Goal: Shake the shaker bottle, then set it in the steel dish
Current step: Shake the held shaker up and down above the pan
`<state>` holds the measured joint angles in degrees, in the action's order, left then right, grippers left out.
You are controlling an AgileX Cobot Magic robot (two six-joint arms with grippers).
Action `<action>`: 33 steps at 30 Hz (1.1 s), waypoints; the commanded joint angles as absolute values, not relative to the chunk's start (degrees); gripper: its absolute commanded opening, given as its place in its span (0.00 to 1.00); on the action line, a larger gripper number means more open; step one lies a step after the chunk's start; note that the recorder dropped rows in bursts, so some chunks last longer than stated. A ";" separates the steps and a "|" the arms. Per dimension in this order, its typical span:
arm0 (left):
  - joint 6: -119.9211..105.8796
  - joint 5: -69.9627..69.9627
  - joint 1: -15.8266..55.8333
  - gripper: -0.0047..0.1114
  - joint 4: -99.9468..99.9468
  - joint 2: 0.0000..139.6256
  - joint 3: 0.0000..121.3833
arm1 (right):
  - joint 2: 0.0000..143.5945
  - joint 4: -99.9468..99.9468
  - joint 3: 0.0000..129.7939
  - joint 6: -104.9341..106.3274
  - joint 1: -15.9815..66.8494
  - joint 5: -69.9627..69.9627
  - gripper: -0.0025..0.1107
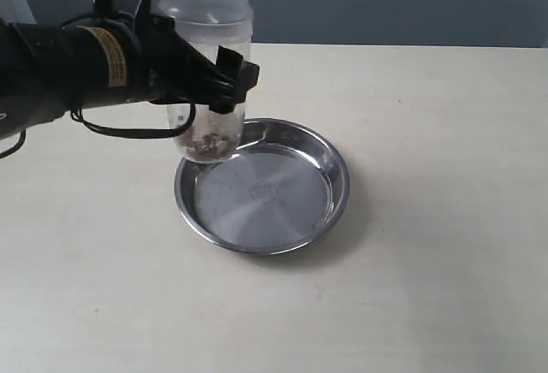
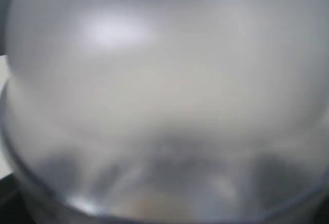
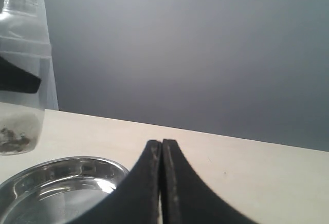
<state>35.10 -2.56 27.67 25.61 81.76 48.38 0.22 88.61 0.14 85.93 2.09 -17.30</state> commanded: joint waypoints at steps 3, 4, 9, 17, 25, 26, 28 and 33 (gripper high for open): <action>38.89 -0.95 30.32 0.04 34.13 80.30 50.19 | 0.00 88.53 0.00 85.87 2.30 -17.39 0.02; 38.40 1.90 29.43 0.04 34.24 80.30 50.15 | 0.00 88.53 0.00 85.87 2.30 -17.27 0.02; 43.89 -18.79 32.92 0.04 34.21 81.36 47.58 | 0.00 88.53 0.00 85.87 2.30 -17.20 0.02; 40.91 -11.15 29.39 0.04 30.33 78.43 47.43 | 0.00 88.53 0.00 85.87 2.30 -17.44 0.02; 46.23 11.47 36.03 0.04 44.95 81.49 50.08 | 0.00 88.53 0.00 85.87 2.30 -17.30 0.02; 46.73 9.14 35.15 0.04 45.16 80.74 49.64 | 0.00 88.53 0.00 85.87 2.30 -17.30 0.02; 48.91 -9.14 33.90 0.04 42.76 79.48 48.26 | 0.00 88.53 0.00 85.87 2.30 -17.42 0.02; 47.96 2.49 34.77 0.04 43.11 80.36 50.37 | 0.00 88.53 0.00 85.87 2.30 -17.29 0.02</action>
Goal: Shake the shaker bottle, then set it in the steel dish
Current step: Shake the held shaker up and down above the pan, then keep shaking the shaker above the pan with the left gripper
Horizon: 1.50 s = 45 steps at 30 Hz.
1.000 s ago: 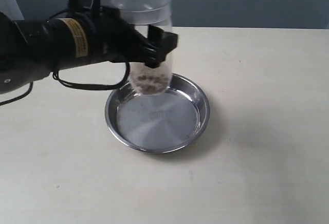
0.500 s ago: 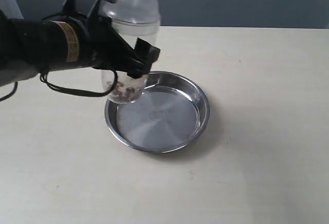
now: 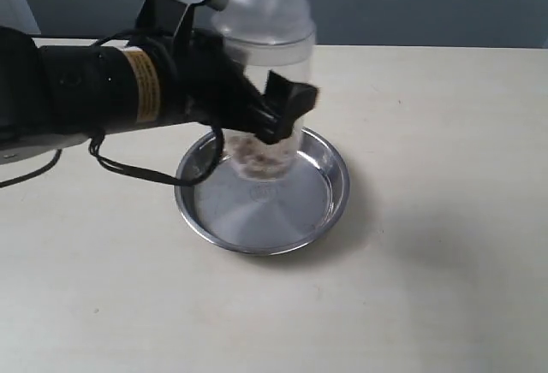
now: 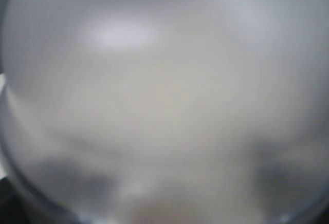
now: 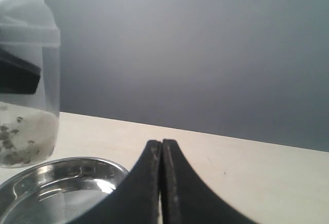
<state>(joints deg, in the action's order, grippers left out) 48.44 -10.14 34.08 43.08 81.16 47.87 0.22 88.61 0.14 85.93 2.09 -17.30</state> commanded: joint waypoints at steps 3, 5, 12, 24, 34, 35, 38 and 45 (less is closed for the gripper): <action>50.25 3.16 31.18 0.04 39.92 79.93 49.25 | 0.00 88.53 0.00 85.87 2.30 -17.42 0.02; 50.39 -14.47 31.03 0.04 38.84 79.61 46.64 | 0.00 88.53 0.00 85.87 2.30 -17.42 0.02; 54.05 -28.18 29.92 0.04 40.95 81.50 45.02 | 0.00 88.53 0.00 85.87 2.30 -17.30 0.02; 53.60 9.07 31.84 0.04 49.56 79.13 48.84 | 0.00 88.53 0.00 85.87 2.30 -17.16 0.02; 49.95 -10.41 33.07 0.04 46.94 80.95 47.50 | 0.00 88.53 0.00 85.87 2.30 -17.32 0.02; 49.95 -9.48 32.76 0.04 46.94 80.56 48.26 | 0.00 88.53 0.00 85.87 2.30 -17.32 0.02; 50.40 -7.94 32.63 0.04 46.94 82.35 45.47 | 0.00 88.53 0.00 85.87 2.30 -17.19 0.02; 50.29 -10.96 30.99 0.04 46.03 80.99 47.97 | 0.00 88.53 0.00 85.87 2.30 -17.46 0.02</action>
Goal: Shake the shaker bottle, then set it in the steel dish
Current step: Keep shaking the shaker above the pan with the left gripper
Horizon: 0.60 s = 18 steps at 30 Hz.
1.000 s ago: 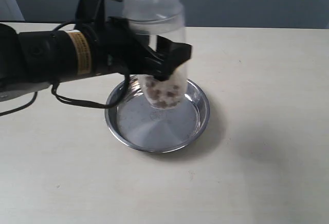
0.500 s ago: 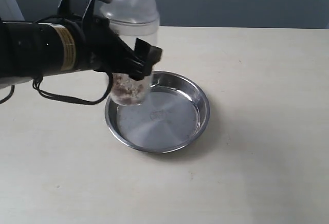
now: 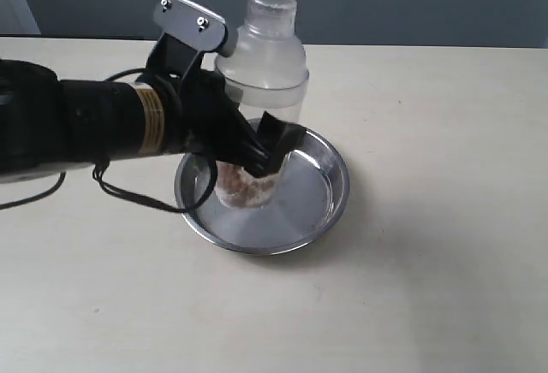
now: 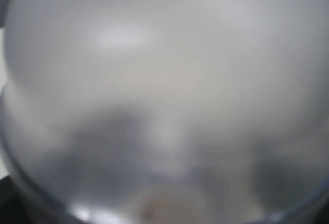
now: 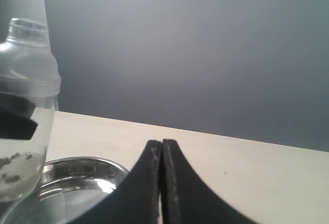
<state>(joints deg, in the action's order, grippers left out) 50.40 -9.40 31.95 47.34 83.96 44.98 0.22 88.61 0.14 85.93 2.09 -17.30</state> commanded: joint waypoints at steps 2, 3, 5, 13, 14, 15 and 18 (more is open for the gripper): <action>50.29 -9.03 31.10 0.04 46.61 82.63 45.06 | 0.00 88.53 0.00 85.87 2.30 -17.46 0.02; 50.29 -9.72 30.95 0.04 46.06 84.12 43.62 | 0.00 88.53 0.00 85.87 2.30 -17.46 0.02; 50.52 -12.11 30.33 0.04 44.73 84.66 43.67 | 0.00 88.53 0.00 85.87 2.30 -17.46 0.02; 46.27 -6.51 30.20 0.04 41.80 85.78 42.13 | 0.00 88.53 0.00 85.87 2.30 -17.46 0.02; 46.40 -9.66 30.06 0.04 41.69 85.90 42.44 | 0.00 88.53 0.00 85.87 2.30 -17.46 0.02; 46.38 -12.34 29.85 0.04 41.59 84.85 43.34 | 0.00 88.53 0.00 85.87 2.30 -17.46 0.02; 44.61 -12.45 29.85 0.04 41.59 82.01 46.16 | 0.00 88.53 0.00 85.87 2.30 -17.21 0.02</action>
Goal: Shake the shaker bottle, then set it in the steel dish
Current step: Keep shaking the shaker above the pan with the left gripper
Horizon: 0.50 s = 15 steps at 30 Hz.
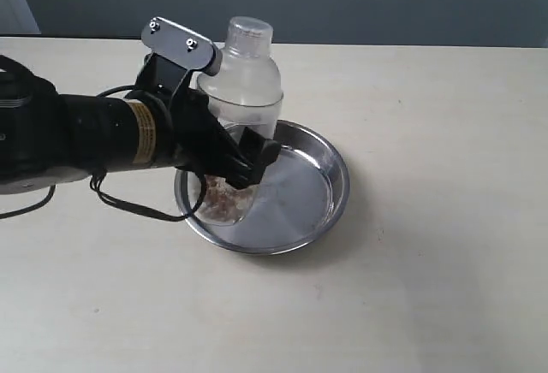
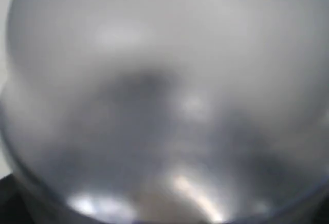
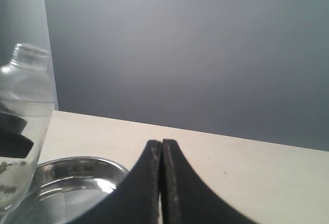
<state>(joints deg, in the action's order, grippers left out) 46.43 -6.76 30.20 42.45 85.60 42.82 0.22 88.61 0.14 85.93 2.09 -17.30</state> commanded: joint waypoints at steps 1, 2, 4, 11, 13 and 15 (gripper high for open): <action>43.37 -8.54 29.85 0.04 41.59 82.86 45.88 | 0.00 88.53 0.00 85.87 2.30 -17.21 0.02; 43.35 -7.15 29.85 0.04 41.59 84.11 45.26 | 0.00 88.53 0.00 85.87 2.30 -17.53 0.02; 43.47 -10.24 29.56 0.04 39.80 86.53 44.63 | 0.00 88.53 0.00 85.87 2.30 -17.62 0.02; 37.83 -12.31 28.39 0.04 39.83 84.39 47.54 | 0.00 88.53 0.00 85.87 2.30 -17.62 0.02; 37.83 -10.50 26.19 0.04 36.57 84.92 47.54 | 0.00 88.53 0.00 85.87 2.30 -17.49 0.02; 36.79 -10.14 24.78 0.04 30.54 84.92 47.71 | 0.00 88.53 0.00 85.87 2.30 -17.34 0.02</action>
<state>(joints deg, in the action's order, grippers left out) 38.19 -11.69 26.77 37.65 84.87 47.42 0.22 88.61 0.14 85.93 2.09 -17.42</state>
